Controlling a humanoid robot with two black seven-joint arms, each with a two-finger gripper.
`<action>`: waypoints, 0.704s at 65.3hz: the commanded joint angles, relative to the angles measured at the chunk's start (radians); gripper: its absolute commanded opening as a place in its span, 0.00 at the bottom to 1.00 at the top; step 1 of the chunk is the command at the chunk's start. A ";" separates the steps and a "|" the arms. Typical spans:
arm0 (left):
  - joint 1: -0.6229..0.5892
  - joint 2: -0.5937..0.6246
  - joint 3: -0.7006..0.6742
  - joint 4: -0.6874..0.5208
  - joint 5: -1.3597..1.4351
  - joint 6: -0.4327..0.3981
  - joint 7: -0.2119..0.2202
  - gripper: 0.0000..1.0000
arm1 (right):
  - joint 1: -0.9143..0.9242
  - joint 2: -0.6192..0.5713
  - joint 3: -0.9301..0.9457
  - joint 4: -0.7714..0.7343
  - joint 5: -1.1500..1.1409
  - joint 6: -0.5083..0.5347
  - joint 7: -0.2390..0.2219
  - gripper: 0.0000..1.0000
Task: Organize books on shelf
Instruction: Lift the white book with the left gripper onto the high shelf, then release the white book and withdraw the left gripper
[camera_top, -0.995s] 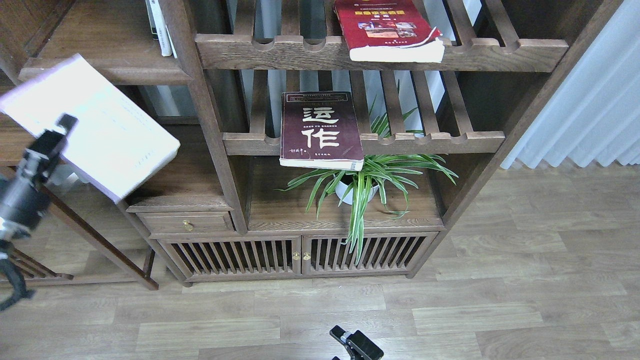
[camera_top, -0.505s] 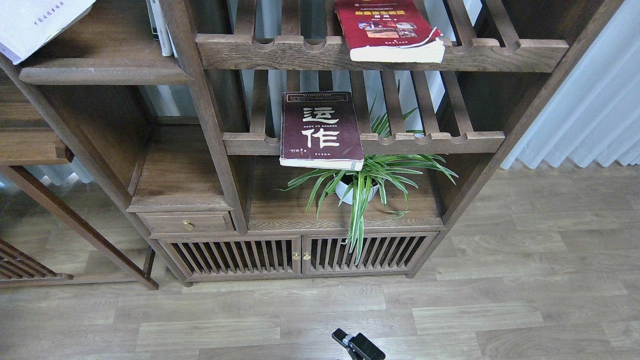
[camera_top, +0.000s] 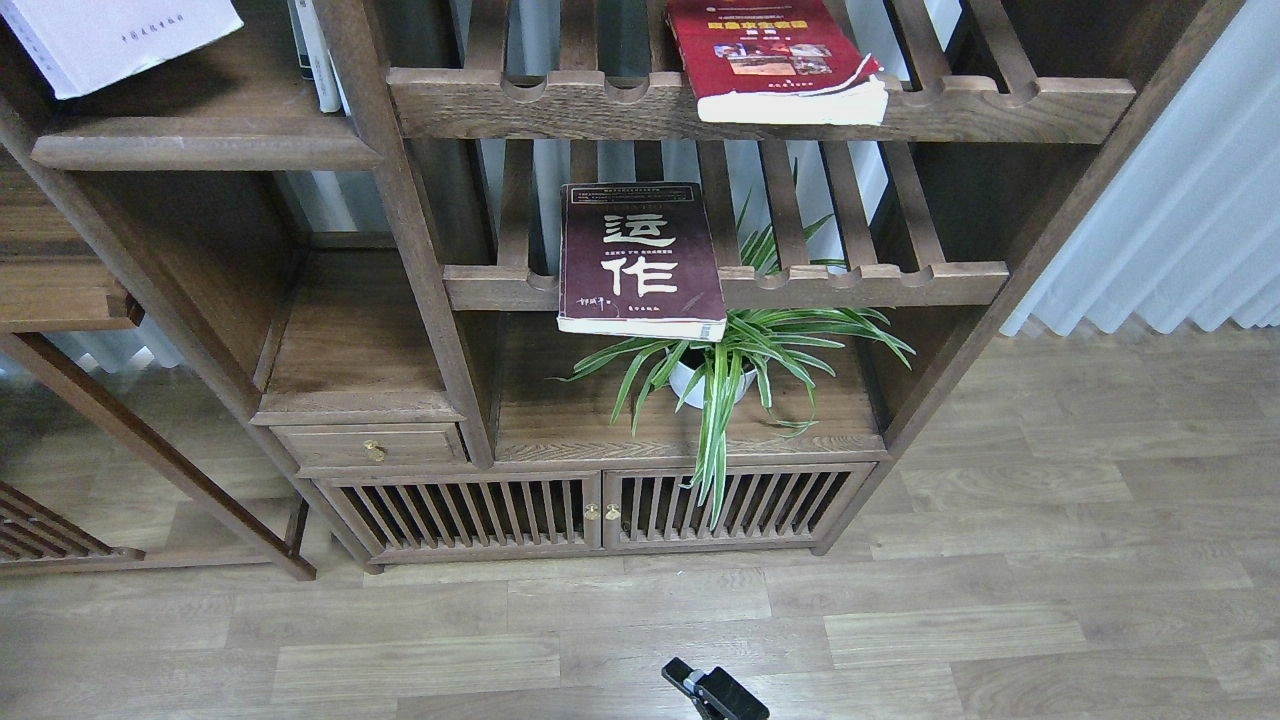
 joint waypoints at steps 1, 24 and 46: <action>-0.046 -0.012 0.005 0.030 0.086 0.000 0.000 0.04 | -0.001 0.000 0.001 0.001 0.000 0.000 0.000 1.00; -0.274 -0.216 0.068 0.271 0.215 0.000 -0.017 0.05 | 0.008 0.000 0.005 0.010 0.000 0.000 0.000 1.00; -0.319 -0.289 0.074 0.434 0.262 0.000 -0.069 0.07 | 0.035 0.000 0.005 0.013 0.002 0.000 0.000 1.00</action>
